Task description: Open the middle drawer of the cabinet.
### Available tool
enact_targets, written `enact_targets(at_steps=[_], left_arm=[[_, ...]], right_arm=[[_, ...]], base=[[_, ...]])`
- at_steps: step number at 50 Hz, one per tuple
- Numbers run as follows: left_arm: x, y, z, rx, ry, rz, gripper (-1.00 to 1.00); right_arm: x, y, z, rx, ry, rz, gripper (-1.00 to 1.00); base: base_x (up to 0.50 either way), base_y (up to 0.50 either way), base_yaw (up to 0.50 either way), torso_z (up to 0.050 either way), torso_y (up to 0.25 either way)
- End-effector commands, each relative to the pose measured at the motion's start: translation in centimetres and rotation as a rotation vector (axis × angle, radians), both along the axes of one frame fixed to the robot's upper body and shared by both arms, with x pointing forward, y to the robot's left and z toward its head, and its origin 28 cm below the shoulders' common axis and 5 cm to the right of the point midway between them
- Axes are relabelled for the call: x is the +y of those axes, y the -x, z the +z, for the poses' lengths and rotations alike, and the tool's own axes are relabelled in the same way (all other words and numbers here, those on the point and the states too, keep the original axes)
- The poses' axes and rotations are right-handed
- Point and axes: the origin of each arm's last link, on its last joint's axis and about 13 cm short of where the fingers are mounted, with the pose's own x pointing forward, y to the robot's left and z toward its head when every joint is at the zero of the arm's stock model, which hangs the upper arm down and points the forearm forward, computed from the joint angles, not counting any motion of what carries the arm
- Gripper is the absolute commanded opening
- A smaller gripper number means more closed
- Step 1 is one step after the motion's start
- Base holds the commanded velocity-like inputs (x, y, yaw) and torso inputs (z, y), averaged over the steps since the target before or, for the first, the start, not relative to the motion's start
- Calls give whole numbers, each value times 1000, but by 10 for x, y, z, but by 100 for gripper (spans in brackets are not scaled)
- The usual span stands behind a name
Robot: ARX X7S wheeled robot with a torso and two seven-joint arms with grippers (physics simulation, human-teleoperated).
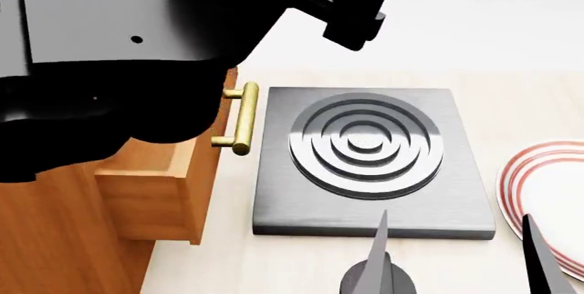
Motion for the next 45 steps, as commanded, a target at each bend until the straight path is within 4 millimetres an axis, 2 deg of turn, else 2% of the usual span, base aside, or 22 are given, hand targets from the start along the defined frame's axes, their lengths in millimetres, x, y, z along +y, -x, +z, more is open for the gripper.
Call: enact_targets(at_steps=[1,2,3,4,7,9,15,20,27,37,45], left_arm=[[11,-1,11,96,48,34,100],[14,-2,10,103,58,36,100],[14,-2,10,158,162,83,100],[14,-2,10,199,195,80,100],[18,1,7,267,185,49,100],[20,2,6,234,131,47,100],[22,11,13,252,138,-24,100],[19,15,13,345,272,72,100],[19,16,12,468,325,109,100],[23,16,12,553,349,180,100],[25,16,9,588,353,158,100]], right_arm=[[0,0,1,0,-2,-1,100],[-1,1,1,-1,-3,-2,100],[-1,1,1,-2,-3,-2,100],[-1,1,0,-1,-4,-3,100],[-1,0,1,0,-5,-3,100],[0,1,1,-1,-4,-1,100],[0,0,0,1,-3,0,100],[0,0,0,3,-3,1,100],[0,0,0,3,-2,2,100],[1,0,-1,7,1,4,100],[2,0,-2,10,4,7,100]], base=[[0,0,0,0,0],[0,0,0,0,0],[0,0,0,0,0],[0,0,0,0,0],[0,0,0,0,0],[0,0,0,0,0],[0,0,0,0,0],[0,0,0,0,0],[0,0,0,0,0],[0,0,0,0,0],[0,0,0,0,0]])
